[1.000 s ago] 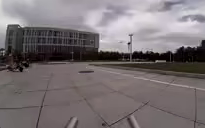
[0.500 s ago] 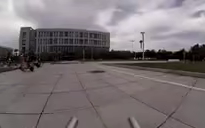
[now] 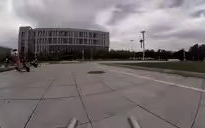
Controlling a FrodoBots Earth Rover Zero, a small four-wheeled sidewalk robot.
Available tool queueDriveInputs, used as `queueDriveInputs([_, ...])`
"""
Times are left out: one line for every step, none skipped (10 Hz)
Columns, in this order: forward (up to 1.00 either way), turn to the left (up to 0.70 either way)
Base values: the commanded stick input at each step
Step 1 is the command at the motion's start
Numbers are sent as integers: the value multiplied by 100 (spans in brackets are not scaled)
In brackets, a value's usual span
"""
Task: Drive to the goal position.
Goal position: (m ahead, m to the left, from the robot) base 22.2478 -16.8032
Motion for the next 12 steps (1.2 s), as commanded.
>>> queueDriveInputs([70,1])
queueDriveInputs([70,1])
queueDriveInputs([70,1])
queueDriveInputs([70,1])
queueDriveInputs([70,1])
queueDriveInputs([70,1])
queueDriveInputs([70,1])
queueDriveInputs([70,1])
queueDriveInputs([70,1])
queueDriveInputs([70,1])
queueDriveInputs([70,1])
queueDriveInputs([70,1])
